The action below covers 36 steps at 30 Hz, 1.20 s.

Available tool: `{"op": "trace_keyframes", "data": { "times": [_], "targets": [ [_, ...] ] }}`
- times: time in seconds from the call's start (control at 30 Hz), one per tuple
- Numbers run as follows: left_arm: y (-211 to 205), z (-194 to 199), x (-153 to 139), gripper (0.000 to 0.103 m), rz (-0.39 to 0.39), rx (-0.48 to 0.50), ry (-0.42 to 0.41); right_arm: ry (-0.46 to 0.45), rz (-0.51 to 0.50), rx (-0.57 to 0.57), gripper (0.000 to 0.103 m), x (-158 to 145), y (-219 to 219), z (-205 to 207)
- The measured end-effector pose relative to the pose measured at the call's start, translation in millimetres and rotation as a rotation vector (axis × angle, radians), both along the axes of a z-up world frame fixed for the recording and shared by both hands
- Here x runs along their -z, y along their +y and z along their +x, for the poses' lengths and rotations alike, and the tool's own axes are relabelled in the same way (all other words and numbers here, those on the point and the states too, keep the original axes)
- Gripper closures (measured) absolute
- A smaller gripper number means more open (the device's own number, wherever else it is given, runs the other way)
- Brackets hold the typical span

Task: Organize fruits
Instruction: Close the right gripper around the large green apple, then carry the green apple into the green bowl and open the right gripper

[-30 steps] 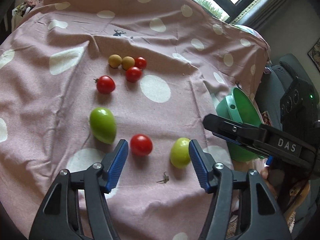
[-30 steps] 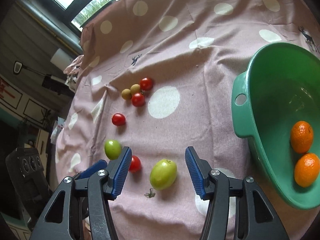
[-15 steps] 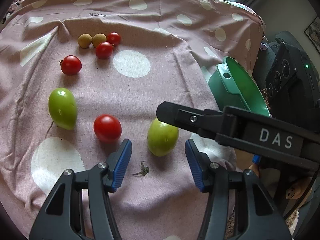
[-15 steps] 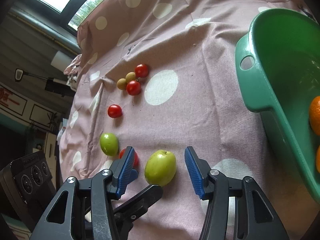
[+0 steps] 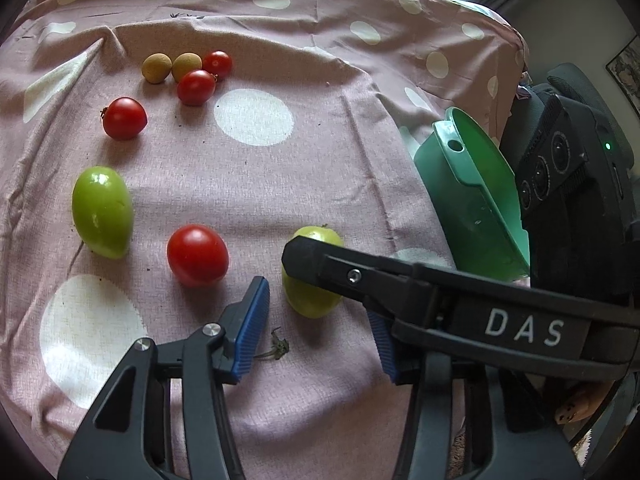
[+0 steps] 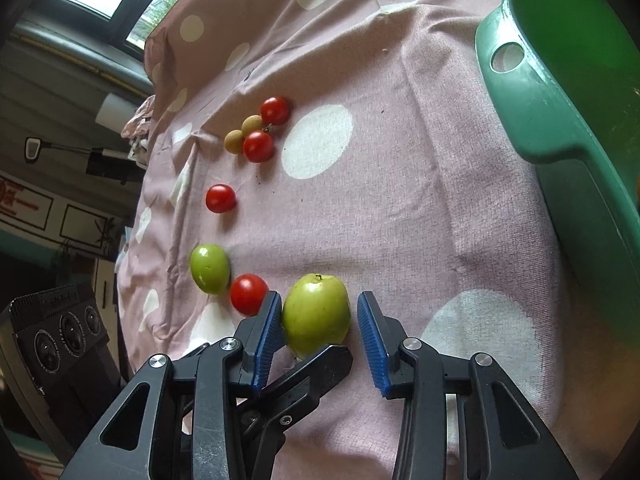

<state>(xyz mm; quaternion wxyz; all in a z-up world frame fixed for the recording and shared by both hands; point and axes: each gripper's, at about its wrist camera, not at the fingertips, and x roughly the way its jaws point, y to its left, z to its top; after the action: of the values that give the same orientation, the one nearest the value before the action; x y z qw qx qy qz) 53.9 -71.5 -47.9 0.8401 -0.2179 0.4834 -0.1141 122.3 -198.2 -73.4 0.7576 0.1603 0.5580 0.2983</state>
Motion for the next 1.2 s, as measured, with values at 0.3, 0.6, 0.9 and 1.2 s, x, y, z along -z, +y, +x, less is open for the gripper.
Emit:
{"op": "trace_keyframes", "data": {
  "times": [0.3,0.6,0.9,1.2],
  "targets": [
    [0,0,1,0.064,0.005,-0.002,-0.01,-0.017,0.005,-0.022,0.06,0,3,0],
    [-5,2,1,0.068,0.043,0.003,-0.026,-0.035,0.0,-0.016,0.063,1,6,-3],
    [-8,-4,-18,0.069,0.121,-0.013,-0.11,-0.069,0.036,-0.021,0.064,-8,8,-8],
    [-15,-17,-56,0.069,0.172,-0.023,-0.264,-0.233,0.073,-0.027,0.064,-50,3,-24]
  ]
}}
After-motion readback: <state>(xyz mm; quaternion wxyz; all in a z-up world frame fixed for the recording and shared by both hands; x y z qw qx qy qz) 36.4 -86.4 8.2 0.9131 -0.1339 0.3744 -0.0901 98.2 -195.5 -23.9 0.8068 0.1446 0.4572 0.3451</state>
